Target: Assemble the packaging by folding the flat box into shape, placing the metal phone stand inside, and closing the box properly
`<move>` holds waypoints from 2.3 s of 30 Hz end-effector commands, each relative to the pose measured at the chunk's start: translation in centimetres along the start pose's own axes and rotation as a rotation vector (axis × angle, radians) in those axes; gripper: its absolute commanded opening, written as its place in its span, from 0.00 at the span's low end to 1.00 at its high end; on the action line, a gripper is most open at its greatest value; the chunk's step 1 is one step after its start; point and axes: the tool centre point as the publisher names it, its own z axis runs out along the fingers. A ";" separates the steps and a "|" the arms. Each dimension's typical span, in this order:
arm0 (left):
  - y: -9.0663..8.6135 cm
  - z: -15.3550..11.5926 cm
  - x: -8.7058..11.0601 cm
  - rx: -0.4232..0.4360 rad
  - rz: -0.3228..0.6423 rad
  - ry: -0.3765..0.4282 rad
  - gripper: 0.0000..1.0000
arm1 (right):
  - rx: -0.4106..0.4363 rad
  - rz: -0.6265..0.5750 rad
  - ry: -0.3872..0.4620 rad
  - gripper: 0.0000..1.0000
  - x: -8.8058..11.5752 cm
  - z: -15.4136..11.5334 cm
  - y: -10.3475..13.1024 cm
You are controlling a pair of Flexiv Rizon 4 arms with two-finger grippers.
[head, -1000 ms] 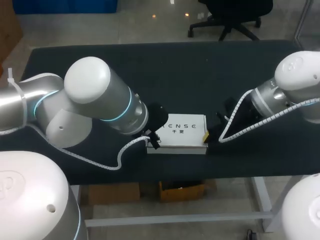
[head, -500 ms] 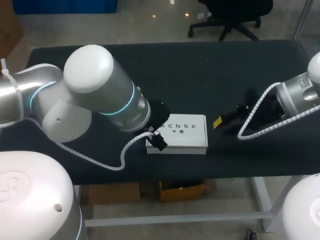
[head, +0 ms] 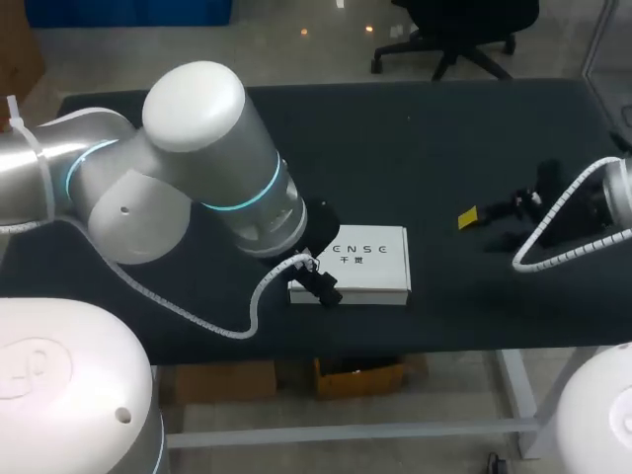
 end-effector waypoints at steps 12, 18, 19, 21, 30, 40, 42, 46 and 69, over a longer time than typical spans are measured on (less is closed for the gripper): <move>0.3 -0.4 2.7 -0.087 -0.147 0.001 1.00 | -0.203 -0.231 -0.004 1.00 0.9 -7.9 0.8; 0.8 -0.3 3.9 -0.137 -0.215 0.020 1.00 | -0.213 -0.325 -0.031 1.00 1.1 -9.2 0.9; 0.8 -0.3 3.9 -0.137 -0.215 0.020 1.00 | -0.213 -0.325 -0.031 1.00 1.1 -9.2 0.9; 0.8 -0.3 3.9 -0.137 -0.215 0.020 1.00 | -0.213 -0.325 -0.031 1.00 1.1 -9.2 0.9; 0.8 -0.3 3.9 -0.137 -0.215 0.020 1.00 | -0.213 -0.325 -0.031 1.00 1.1 -9.2 0.9; 0.7 0.3 4.4 -0.133 -0.266 0.033 1.00 | -0.324 -0.385 -0.081 1.00 -0.3 -9.8 1.5; 0.6 0.9 5.1 -0.136 -0.308 0.025 1.00 | -0.347 -0.443 -0.030 1.00 -0.3 -10.4 2.0; 0.3 2.0 6.5 -0.145 -0.399 0.017 1.00 | -0.378 -0.545 -0.034 1.00 -0.8 -11.0 3.2; -1.7 7.0 8.1 -0.180 -0.678 -0.124 1.00 | -0.378 -0.823 0.022 1.00 -3.3 -11.5 9.9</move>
